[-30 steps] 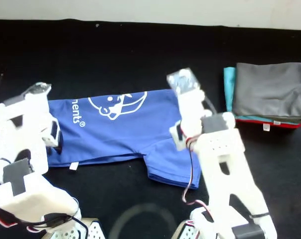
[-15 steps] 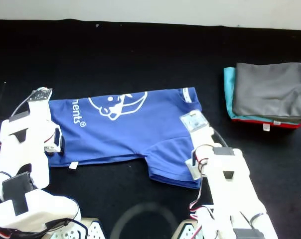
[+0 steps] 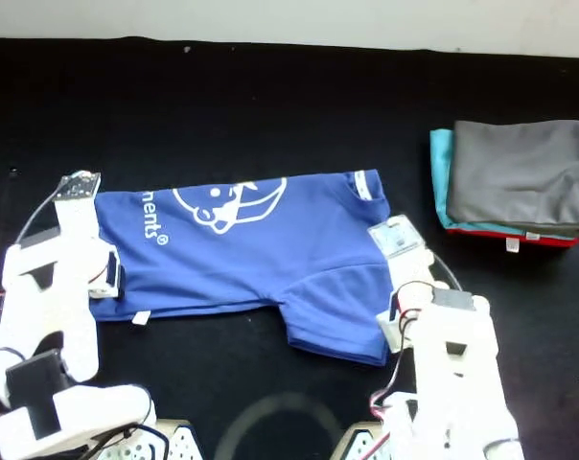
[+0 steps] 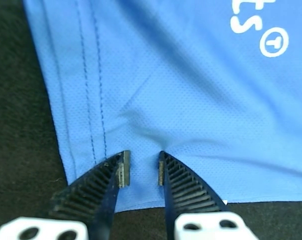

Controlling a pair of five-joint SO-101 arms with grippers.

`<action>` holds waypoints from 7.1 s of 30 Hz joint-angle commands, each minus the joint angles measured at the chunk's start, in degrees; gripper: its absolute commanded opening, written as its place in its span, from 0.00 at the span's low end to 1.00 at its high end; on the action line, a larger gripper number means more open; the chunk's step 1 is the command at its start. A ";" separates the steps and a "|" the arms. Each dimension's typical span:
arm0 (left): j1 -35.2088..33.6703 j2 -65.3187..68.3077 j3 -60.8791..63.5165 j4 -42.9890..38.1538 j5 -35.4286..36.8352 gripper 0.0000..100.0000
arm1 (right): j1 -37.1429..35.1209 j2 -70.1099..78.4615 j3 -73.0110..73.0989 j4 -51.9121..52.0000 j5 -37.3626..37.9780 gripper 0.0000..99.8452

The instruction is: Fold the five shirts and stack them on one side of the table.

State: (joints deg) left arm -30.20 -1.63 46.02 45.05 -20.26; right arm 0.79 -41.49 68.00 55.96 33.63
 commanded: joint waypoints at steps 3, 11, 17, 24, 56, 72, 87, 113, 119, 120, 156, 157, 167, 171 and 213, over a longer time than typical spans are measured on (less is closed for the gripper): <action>0.57 -0.04 0.57 -2.64 -0.18 0.11 | -11.65 -17.01 -4.00 11.65 0.70 0.02; 0.57 -0.04 0.57 -2.90 -0.09 0.11 | -27.12 -18.86 5.67 12.62 1.05 0.24; 0.57 -0.04 0.57 -2.90 -0.09 0.11 | -30.46 -10.15 8.31 4.88 1.23 0.20; 0.57 -0.04 0.57 -2.90 -0.09 0.11 | -30.37 9.45 8.13 -5.76 1.23 0.20; 0.48 0.31 -0.04 -2.90 0.00 0.11 | -22.46 40.84 -51.82 5.49 6.42 0.01; 0.48 0.31 -0.04 -2.90 0.00 0.11 | -17.54 63.43 -90.24 16.66 -13.19 0.21; 0.48 0.31 -0.04 -2.90 0.00 0.11 | -16.04 65.36 -90.51 29.76 -15.82 0.01; 0.48 0.31 -0.04 -2.90 0.00 0.11 | -8.22 68.44 -95.60 20.88 -16.09 0.01; 0.48 0.31 -0.04 -2.90 0.00 0.11 | -9.01 77.05 -98.24 17.54 -16.18 0.01; 0.48 0.31 -0.04 -2.90 0.00 0.11 | -8.75 78.02 -99.12 16.04 -16.26 0.01; 0.48 0.31 -0.04 -2.90 0.00 0.11 | 0.13 60.79 -133.85 45.41 -24.97 0.01; 0.48 0.31 -0.04 -2.90 0.00 0.11 | -0.48 56.66 -128.22 45.41 -24.97 0.01; 0.57 0.31 -0.04 -2.90 0.00 0.11 | -10.86 11.65 -48.57 20.44 -24.62 0.01; 0.57 0.31 -0.04 -2.90 0.00 0.11 | -10.59 -2.07 -17.10 -1.27 -23.47 0.01; -2.59 -4.79 -36.88 32.70 16.09 0.14 | -11.03 -36.88 31.16 -21.23 -21.45 0.01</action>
State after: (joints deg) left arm -32.40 -9.27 20.35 72.92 -5.23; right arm -9.67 -77.36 96.04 35.12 12.62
